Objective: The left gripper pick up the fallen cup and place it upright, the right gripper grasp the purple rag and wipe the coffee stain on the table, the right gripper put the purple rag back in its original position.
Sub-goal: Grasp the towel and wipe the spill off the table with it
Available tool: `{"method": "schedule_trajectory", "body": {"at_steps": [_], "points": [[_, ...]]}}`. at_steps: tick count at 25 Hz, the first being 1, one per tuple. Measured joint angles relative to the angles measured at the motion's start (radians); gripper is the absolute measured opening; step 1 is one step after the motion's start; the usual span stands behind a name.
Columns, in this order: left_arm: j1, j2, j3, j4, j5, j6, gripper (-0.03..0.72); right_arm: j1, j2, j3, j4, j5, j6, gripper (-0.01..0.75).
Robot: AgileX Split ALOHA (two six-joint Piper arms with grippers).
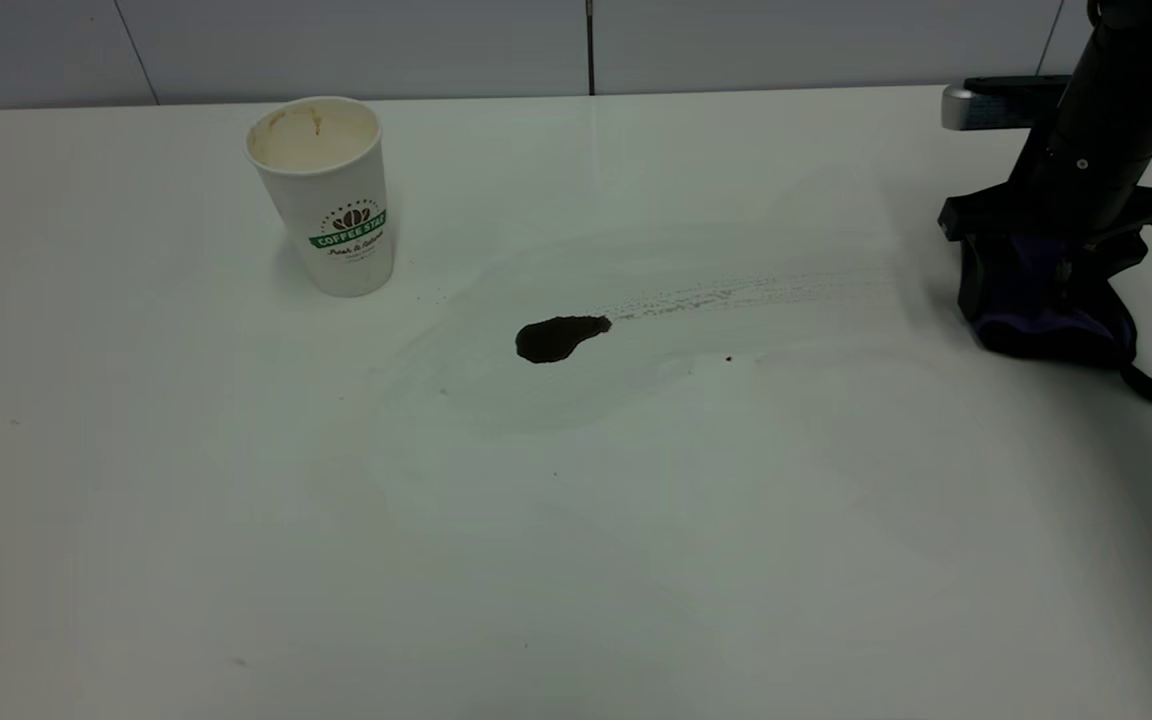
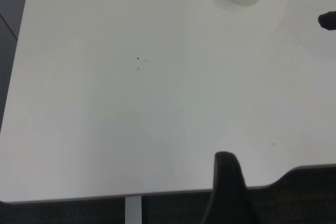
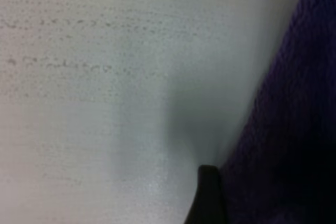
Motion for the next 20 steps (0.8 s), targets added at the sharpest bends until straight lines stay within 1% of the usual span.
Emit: {"method": "schedule_trajectory", "body": {"at_steps": [7,13,16,20], "points": [[0.000,0.000,0.000,0.000,-0.001,0.000,0.539,0.004,-0.057,0.000,-0.102,0.006,0.069,0.666],[0.000,0.000,0.000,0.000,-0.001,0.000,0.539,0.002,-0.037,0.000,-0.177,0.008,0.145,0.653],[0.000,0.000,0.000,0.000,-0.001,0.000,0.539,0.002,-0.016,0.000,-0.181,0.006,0.153,0.624],[0.000,0.000,0.000,0.000,-0.001,0.000,0.539,0.002,0.008,0.000,-0.181,-0.011,0.155,0.547]]}}
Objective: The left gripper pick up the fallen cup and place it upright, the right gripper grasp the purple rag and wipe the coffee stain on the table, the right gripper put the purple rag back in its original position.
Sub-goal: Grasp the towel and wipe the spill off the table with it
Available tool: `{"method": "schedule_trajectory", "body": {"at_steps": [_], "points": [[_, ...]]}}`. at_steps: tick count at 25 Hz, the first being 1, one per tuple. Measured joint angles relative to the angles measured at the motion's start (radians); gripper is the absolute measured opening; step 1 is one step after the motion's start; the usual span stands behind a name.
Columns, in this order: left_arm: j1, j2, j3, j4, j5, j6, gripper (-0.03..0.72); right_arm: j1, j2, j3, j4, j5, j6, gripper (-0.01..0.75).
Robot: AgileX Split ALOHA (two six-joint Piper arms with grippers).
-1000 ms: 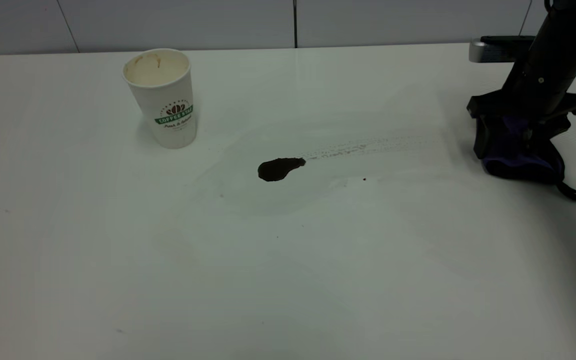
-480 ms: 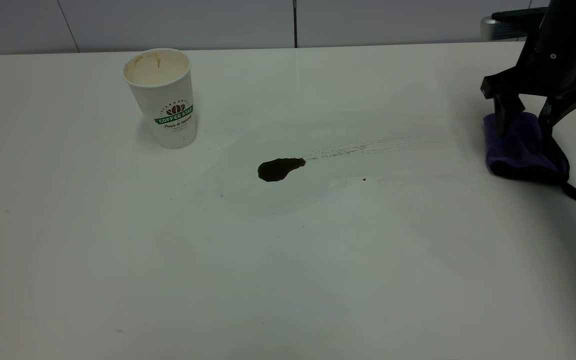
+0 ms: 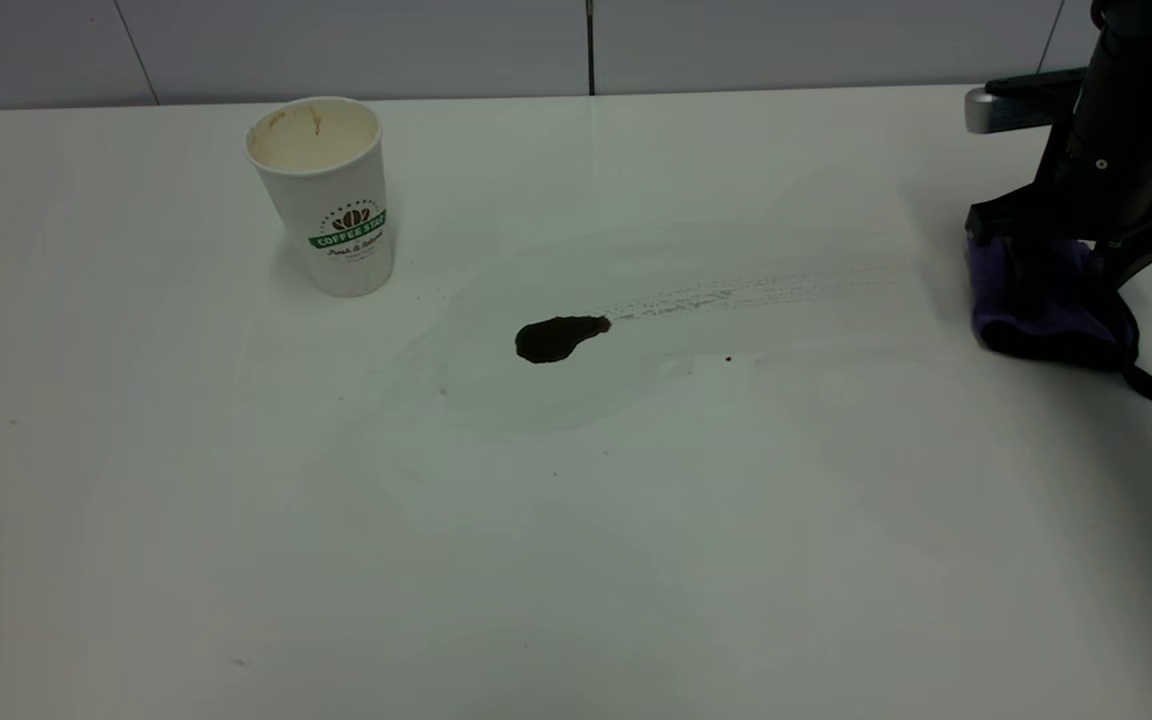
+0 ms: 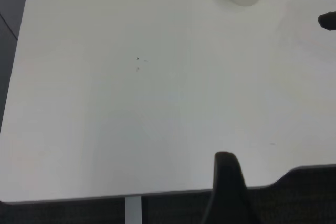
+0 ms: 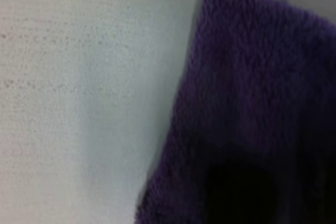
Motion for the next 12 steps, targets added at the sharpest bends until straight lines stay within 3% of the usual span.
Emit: {"method": "schedule_trajectory", "body": {"at_steps": [7,12], "points": [[0.000,0.000,0.000,0.000,0.000,0.000,0.539,0.002,0.015,-0.006,0.029,-0.007,0.001,0.358],[0.000,0.000,0.000,0.000,0.000,0.000,0.539,0.003,0.016,-0.008,0.091,-0.012,-0.050,0.096]]}}
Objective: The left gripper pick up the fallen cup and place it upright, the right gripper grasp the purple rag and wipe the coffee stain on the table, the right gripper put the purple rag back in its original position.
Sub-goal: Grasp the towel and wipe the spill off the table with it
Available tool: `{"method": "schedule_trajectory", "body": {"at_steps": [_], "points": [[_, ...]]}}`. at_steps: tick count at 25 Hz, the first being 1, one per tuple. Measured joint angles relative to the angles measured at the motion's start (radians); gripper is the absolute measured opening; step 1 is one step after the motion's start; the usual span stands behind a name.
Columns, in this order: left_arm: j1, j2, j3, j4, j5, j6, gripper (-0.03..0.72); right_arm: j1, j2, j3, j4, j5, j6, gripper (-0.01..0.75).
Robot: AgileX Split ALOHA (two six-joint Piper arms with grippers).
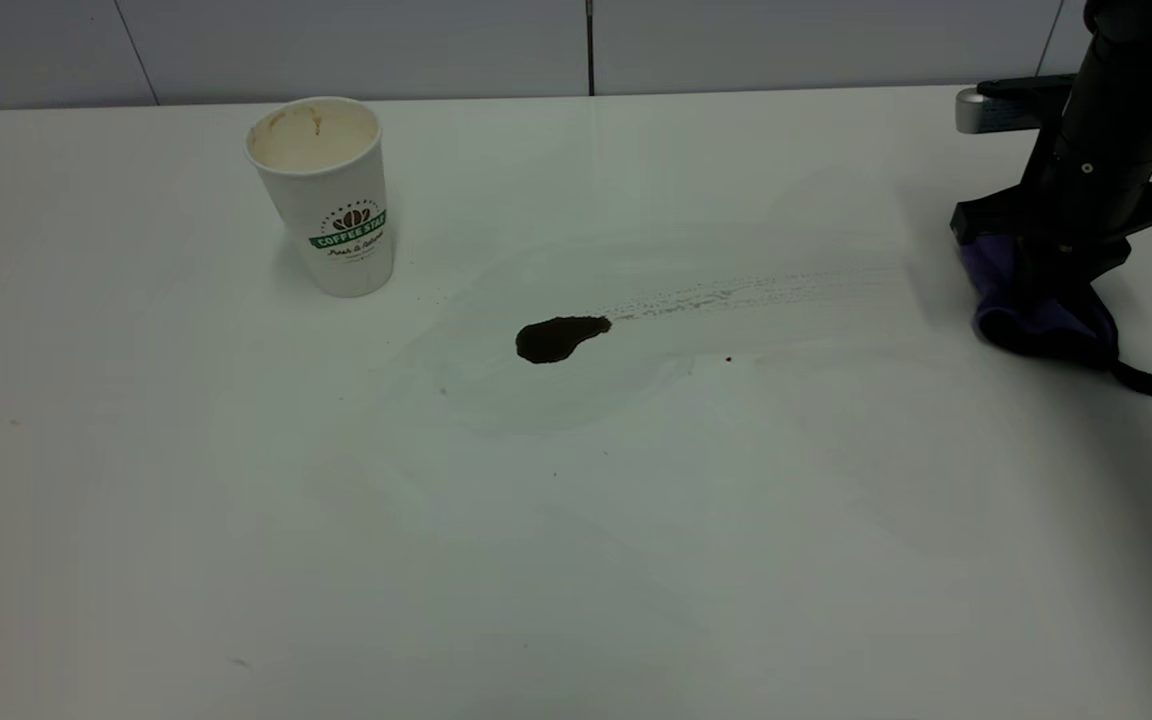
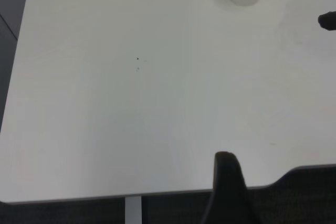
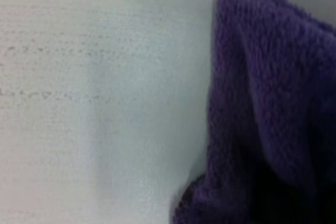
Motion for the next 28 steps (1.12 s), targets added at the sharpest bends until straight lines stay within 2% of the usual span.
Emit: {"method": "schedule_trajectory", "body": {"at_steps": [4,10,13,22,28], "points": [[0.000,0.000,0.000,0.000,0.000,0.000,0.539,0.024,0.009,-0.027,0.072,0.002,-0.076,0.086],[0.000,0.000,0.000,0.000,0.000,0.000,0.539,0.167,0.039,-0.125,0.158,0.037,-0.111,0.086],[0.000,0.000,0.000,0.000,0.000,0.000,0.539,0.241,0.071,-0.206,0.174,0.066,-0.110,0.086],[0.000,0.000,0.000,0.000,0.000,0.000,0.539,0.391,0.227,-0.528,0.181,0.231,-0.098,0.086],[0.000,0.000,0.000,0.000,0.000,0.000,0.539,0.497,0.278,-0.641,0.219,0.269,-0.095,0.086]]}}
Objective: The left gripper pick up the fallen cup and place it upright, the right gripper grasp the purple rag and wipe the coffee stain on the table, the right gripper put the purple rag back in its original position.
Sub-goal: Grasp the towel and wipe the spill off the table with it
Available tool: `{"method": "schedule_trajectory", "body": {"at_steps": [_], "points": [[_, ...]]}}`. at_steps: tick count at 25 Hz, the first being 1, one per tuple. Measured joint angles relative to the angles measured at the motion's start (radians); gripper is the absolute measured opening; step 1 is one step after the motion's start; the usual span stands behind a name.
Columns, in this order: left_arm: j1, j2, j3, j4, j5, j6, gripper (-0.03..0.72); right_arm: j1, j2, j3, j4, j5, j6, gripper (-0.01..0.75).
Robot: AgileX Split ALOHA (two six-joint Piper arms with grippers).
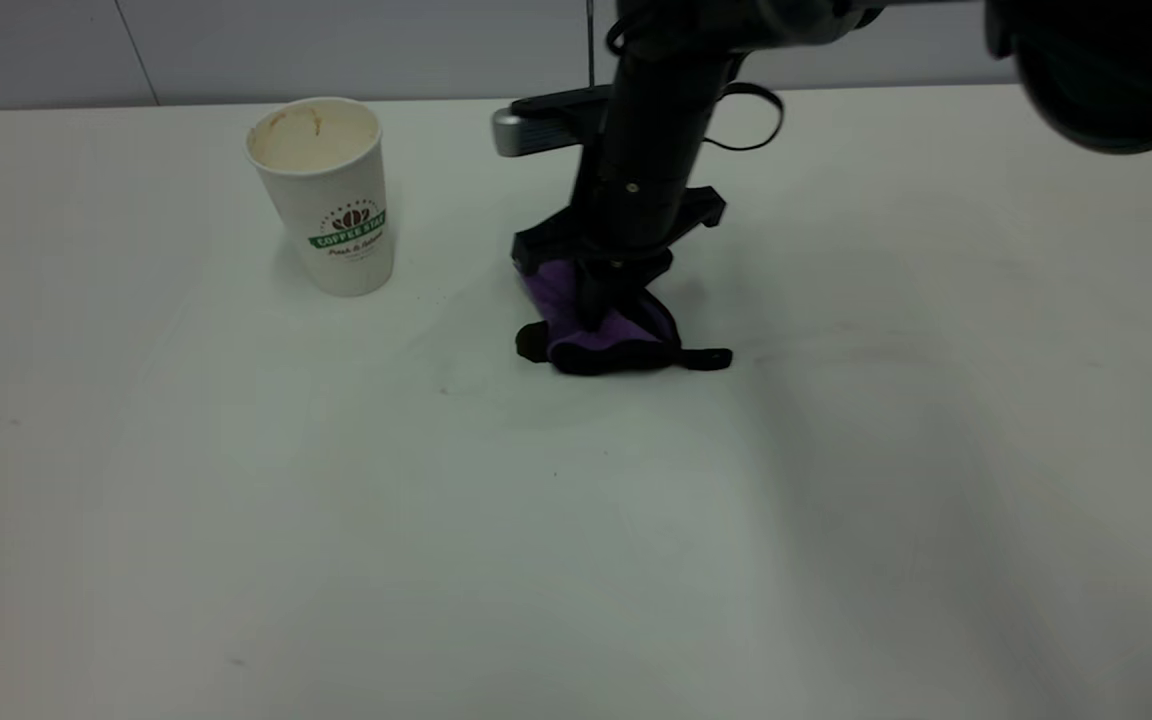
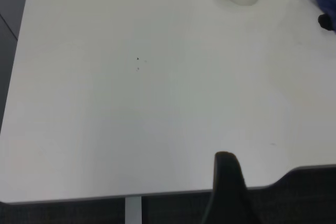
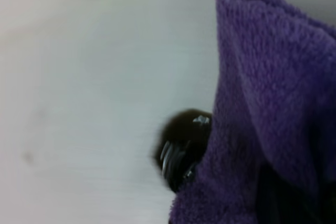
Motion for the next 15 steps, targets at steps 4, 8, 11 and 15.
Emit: {"method": "schedule_trajectory", "body": {"at_steps": [4,8,11,15], "points": [[0.000,0.000,0.000,0.000,0.000,0.000,0.539,0.055,0.004,-0.009,0.028,0.021,0.001,0.086],[0.000,0.000,0.000,0.000,0.000,0.000,0.539,0.104,0.011,-0.009,0.032,0.026,0.005,0.086],[0.000,0.000,0.000,0.000,0.000,0.000,0.539,0.123,0.013,-0.009,0.033,-0.027,0.014,0.086],[0.000,0.000,0.000,0.000,0.000,0.000,0.539,0.120,0.018,-0.009,0.030,-0.101,0.044,0.086]]}}
